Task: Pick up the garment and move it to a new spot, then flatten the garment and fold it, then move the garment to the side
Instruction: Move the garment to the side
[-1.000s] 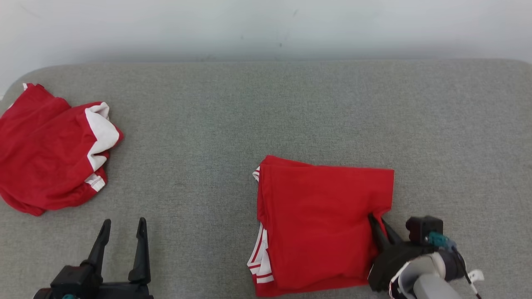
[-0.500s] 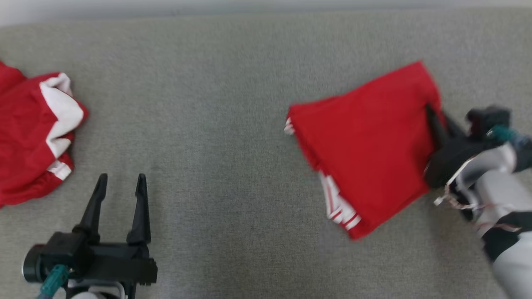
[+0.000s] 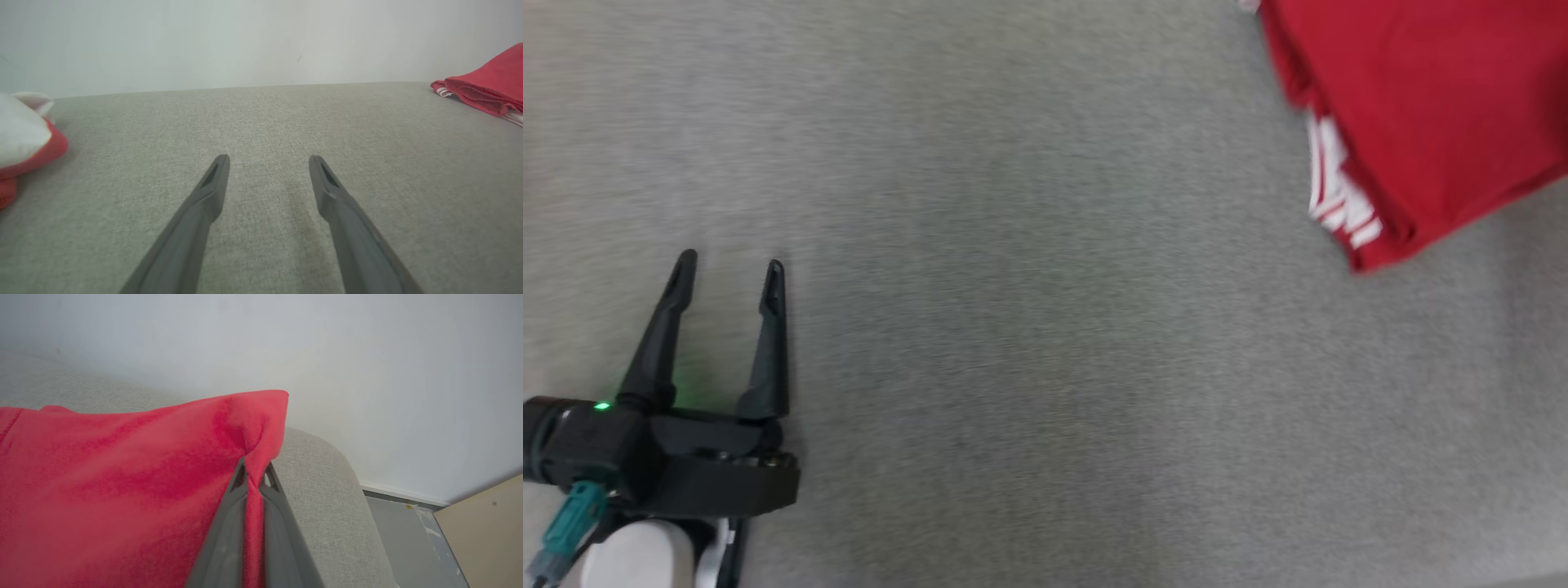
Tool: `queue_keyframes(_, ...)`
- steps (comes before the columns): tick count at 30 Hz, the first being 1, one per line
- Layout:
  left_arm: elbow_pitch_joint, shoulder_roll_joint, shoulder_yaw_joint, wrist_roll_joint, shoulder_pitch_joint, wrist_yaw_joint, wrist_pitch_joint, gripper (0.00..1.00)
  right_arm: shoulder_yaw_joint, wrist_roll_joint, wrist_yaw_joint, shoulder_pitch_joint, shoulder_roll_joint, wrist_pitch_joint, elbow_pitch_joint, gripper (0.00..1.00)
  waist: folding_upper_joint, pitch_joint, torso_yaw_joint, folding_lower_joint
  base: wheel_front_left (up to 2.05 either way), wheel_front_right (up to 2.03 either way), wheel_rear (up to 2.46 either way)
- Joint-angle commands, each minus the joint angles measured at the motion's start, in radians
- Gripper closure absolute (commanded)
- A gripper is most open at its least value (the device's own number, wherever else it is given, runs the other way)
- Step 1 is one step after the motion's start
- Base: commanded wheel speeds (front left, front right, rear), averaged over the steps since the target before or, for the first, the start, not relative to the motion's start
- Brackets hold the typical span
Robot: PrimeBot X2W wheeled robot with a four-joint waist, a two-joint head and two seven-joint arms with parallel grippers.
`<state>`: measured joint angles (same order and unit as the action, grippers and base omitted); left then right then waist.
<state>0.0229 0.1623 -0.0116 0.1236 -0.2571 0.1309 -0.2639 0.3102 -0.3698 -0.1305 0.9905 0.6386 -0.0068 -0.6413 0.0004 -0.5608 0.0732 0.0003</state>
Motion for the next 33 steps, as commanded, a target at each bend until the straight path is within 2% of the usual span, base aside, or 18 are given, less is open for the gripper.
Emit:
queue_keyframes(1, 0.013, 0.016, -0.005, 0.002, 0.007, -0.002, -0.001, 0.0, -0.007, -0.004, 0.0, 0.025, 0.021, 0.01, 0.016, 1.0, -0.0004, -0.084, 0.093, -0.0003, 0.0, 0.0, 0.0)
queue_keyframes(7, 0.053, 0.038, -0.015, -0.002, 0.021, -0.002, 0.0, 0.0, -0.009, 0.013, 0.0, 0.085, 0.082, 0.069, 0.049, 1.0, -0.0004, -0.106, 0.126, -0.0003, 0.0, 0.0, 0.0)
queue_keyframes(14, 0.091, 0.058, -0.016, 0.001, 0.032, -0.002, 0.001, 0.0, 0.016, 0.019, 0.0, 0.15, 0.135, 0.117, 0.046, 1.0, -0.0004, -0.119, 0.132, -0.0003, 0.0, 0.0, 0.0)
queue_keyframes(21, 0.105, 0.062, -0.018, 0.004, 0.042, -0.005, 0.003, 0.0, 0.029, 0.031, 0.0, 0.196, 0.129, 0.112, 0.01, 1.0, -0.0004, -0.135, 0.132, -0.0003, 0.0, 0.0, 0.0)
queue_keyframes(22, 0.104, 0.062, -0.017, 0.004, 0.042, -0.004, 0.003, 0.0, 0.029, 0.043, 0.0, 0.202, 0.13, 0.105, 0.002, 0.33, -0.0004, -0.138, 0.131, -0.0003, 0.0, 0.0, 0.0)
queue_keyframes(23, 0.103, 0.061, -0.016, 0.005, 0.041, -0.004, 0.003, 0.0, 0.032, 0.052, 0.0, 0.205, 0.129, 0.098, -0.006, 0.0, -0.0004, -0.14, 0.13, -0.0003, 0.0, 0.0, 0.0)
queue_keyframes(33, 0.08, 0.04, -0.021, 0.022, 0.036, -0.012, 0.004, 0.0, 0.024, 0.114, 0.0, 0.215, 0.097, 0.003, -0.043, 0.0, -0.0004, -0.111, 0.109, -0.0003, 0.0, 0.0, 0.0)
